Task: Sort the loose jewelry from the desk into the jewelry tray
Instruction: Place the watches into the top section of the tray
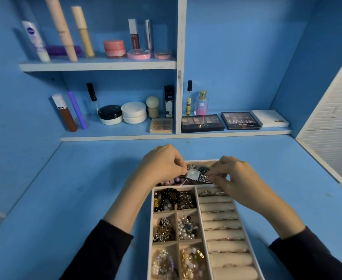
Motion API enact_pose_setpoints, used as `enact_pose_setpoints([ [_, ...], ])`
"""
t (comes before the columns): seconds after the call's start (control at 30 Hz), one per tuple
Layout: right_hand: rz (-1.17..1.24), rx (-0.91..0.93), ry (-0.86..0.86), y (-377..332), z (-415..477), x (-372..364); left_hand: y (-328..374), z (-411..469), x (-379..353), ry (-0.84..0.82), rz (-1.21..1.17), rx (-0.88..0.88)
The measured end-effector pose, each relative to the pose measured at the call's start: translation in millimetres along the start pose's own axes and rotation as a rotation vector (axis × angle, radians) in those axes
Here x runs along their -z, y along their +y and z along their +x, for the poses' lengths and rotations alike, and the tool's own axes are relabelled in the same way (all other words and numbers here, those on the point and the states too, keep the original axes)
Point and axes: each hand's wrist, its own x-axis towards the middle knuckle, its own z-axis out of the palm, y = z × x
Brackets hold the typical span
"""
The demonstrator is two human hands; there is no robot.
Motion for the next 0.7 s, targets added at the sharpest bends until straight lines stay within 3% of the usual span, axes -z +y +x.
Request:
enact_pose_setpoints([
  [0.17, -0.037, -0.008, 0.011, 1, 1, 2, 1, 11, 5, -0.048, 0.108, -0.005],
  [0.27, -0.055, -0.017, 0.002, 4, -1, 1, 0, 18, 11, -0.152, 0.051, -0.016],
  [0.37, 0.061, -0.050, 0.086, 7, -7, 2, -2, 30, 13, -0.159, -0.068, -0.097],
  [0.7, 0.303, -0.201, 0.180, 20, -23, 11, 3, 48, 10, -0.267, 0.006, -0.222],
])
